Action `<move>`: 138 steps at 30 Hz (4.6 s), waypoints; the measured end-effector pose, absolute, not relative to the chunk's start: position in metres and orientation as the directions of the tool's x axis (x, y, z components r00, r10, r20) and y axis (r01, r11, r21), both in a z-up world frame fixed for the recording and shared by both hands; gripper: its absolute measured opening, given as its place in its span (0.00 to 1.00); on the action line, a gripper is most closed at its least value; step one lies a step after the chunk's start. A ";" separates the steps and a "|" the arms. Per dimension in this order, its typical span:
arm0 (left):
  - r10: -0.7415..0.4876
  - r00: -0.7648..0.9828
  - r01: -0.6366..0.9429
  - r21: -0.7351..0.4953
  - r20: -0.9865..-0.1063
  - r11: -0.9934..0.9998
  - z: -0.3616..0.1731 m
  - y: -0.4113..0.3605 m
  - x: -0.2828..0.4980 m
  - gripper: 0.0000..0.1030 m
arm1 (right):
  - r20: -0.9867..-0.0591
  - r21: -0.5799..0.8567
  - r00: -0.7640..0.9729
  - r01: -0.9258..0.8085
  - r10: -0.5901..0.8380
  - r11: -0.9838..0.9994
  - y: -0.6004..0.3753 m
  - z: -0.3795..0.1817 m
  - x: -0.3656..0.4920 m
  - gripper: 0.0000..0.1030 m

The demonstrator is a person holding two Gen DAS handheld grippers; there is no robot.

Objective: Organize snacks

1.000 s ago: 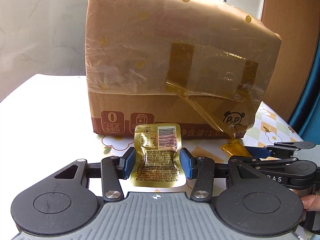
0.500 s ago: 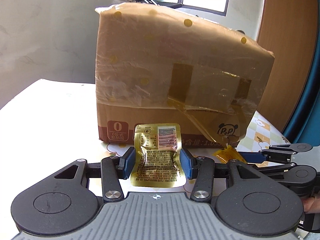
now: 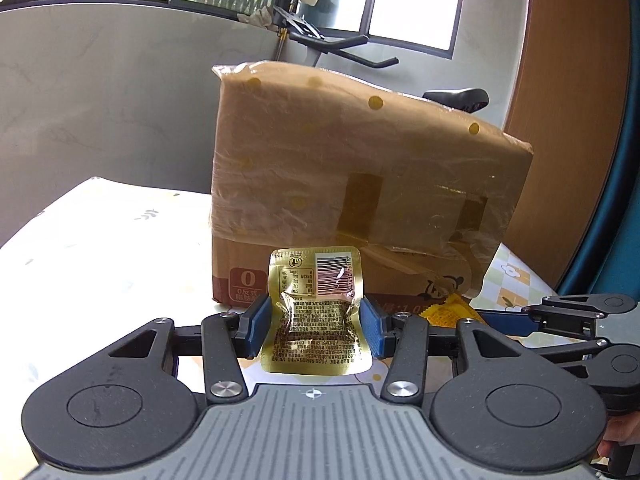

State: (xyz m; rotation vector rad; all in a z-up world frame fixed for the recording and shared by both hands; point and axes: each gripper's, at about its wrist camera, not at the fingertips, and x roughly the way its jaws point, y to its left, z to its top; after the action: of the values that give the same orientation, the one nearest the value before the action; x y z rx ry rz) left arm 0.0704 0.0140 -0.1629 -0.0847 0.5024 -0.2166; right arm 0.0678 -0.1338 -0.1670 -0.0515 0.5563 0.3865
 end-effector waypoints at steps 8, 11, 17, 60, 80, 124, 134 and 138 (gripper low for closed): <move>-0.213 0.876 0.176 -0.123 -0.433 0.977 -0.148 0.019 0.060 0.49 | -0.465 0.043 0.803 -0.401 0.374 0.915 -0.126 -0.140 0.057 0.31; -0.210 0.883 0.174 -0.123 -0.420 0.977 -0.141 0.022 0.060 0.49 | -0.422 0.034 0.818 -0.417 0.391 0.908 -0.125 -0.122 0.054 0.31; -0.216 0.901 0.185 -0.119 -0.376 0.976 -0.117 0.026 0.068 0.50 | -0.321 -0.009 0.850 -0.444 0.418 0.896 -0.129 -0.079 0.054 0.31; -0.096 0.931 0.129 0.072 -0.353 0.989 -0.004 0.002 0.160 0.95 | -0.340 0.047 0.929 -0.134 0.142 0.990 -0.165 -0.012 0.153 1.00; -0.063 0.955 0.075 0.031 -0.289 0.997 0.027 0.019 0.078 0.96 | -0.284 0.109 0.955 -0.053 0.082 0.993 -0.162 0.022 0.064 1.00; -0.066 0.956 0.074 0.018 -0.285 0.997 0.021 0.026 0.067 0.96 | -0.291 0.098 0.956 -0.017 0.045 0.995 -0.166 0.017 0.043 1.00; -0.068 0.958 0.076 0.016 -0.278 0.997 0.022 0.026 0.066 0.96 | -0.290 0.097 0.956 -0.014 0.042 0.995 -0.167 0.018 0.043 1.00; -0.077 0.958 0.083 0.013 -0.275 0.996 0.022 0.027 0.065 0.96 | -0.291 0.097 0.956 -0.015 0.042 0.995 -0.167 0.018 0.043 1.00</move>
State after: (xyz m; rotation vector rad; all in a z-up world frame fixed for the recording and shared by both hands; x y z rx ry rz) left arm 0.0646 0.0268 0.0224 0.0244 0.2784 -0.0812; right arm 0.0427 -0.1667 0.0178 0.0939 0.2969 0.0288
